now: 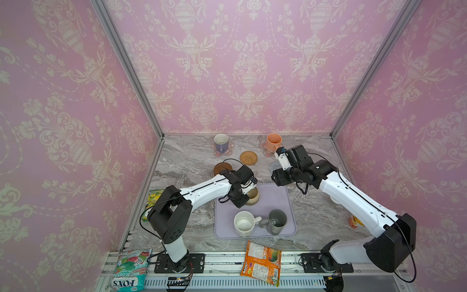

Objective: Place cups on coasters
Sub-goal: Pick up the cup from the tray.

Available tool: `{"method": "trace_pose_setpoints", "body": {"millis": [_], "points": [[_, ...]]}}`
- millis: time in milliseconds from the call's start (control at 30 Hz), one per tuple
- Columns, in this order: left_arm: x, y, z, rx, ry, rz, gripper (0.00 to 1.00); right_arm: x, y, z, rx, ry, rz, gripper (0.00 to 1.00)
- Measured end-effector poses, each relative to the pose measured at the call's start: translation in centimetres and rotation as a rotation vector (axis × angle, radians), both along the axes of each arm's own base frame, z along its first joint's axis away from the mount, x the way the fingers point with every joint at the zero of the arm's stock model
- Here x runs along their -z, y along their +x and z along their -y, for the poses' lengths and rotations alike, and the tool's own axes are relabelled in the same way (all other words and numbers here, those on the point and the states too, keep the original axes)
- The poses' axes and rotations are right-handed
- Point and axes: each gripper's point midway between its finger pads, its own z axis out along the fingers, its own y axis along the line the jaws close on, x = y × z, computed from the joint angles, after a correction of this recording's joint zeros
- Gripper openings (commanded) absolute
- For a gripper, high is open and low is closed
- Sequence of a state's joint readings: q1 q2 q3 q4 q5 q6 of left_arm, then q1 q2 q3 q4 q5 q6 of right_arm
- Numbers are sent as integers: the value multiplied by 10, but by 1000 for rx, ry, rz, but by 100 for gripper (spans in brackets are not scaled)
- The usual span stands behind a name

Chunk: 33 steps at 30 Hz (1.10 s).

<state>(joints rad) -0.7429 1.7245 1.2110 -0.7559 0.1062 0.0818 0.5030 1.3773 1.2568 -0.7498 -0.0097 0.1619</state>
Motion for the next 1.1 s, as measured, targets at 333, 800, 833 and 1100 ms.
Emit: {"method": "trace_pose_setpoints", "body": {"millis": [333,800,833,1100], "points": [[1,4,0,-2,-2,9,0,0,0,0,0,0,0,67],[-13,22,-9,-91,-8,68,0,0,-1,-1,-4,0,0,67],[-15,25,-12,-109,-5,71,0,0,-1,-1,-4,0,0,67],[-34,45,-29,-250,-23,118,0,0,0,-1,-3,-1,-1,67]]}}
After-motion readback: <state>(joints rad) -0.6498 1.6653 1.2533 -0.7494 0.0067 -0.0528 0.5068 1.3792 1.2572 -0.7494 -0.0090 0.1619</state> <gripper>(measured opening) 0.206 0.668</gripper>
